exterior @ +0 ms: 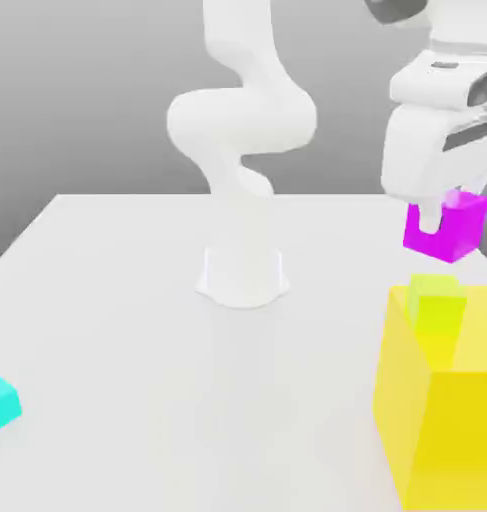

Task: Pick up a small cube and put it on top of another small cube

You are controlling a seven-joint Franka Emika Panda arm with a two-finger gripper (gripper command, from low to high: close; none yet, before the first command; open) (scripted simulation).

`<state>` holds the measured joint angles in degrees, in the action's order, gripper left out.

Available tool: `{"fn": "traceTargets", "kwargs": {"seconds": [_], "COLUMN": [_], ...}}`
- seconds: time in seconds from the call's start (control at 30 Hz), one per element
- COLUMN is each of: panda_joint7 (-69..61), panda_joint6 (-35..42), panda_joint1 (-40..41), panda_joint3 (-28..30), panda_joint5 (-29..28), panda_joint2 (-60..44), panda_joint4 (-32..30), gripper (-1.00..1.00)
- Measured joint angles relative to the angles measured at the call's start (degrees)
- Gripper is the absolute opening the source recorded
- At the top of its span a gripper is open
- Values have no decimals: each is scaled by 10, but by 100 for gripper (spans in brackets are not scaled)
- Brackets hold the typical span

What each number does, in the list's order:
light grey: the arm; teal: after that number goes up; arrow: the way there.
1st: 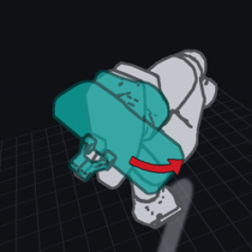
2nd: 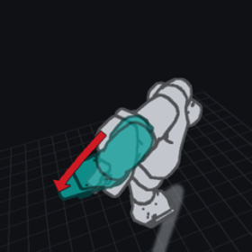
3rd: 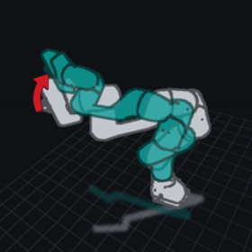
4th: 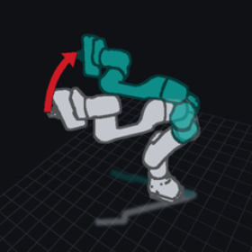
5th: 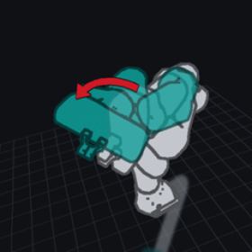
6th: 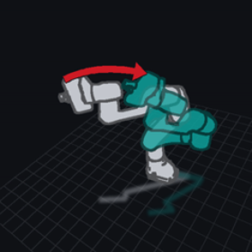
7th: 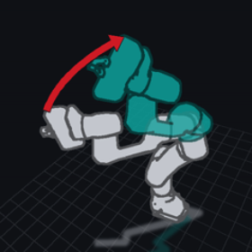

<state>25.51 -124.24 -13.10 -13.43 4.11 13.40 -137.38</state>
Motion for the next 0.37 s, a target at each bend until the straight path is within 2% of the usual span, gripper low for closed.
{"fn": "traceTargets", "kwargs": {"seconds": [0.03, 0.23, 0.37], "panda_joint7": [0, 1, -2], "panda_joint6": [-13, -19, 51], "panda_joint1": [0, 0, 0], "panda_joint3": [-1, -2, 2], "panda_joint5": [0, -2, -1], "panda_joint2": [-5, -8, 21], "panda_joint4": [-8, -11, 31], "gripper": [100, 100, 100]}}
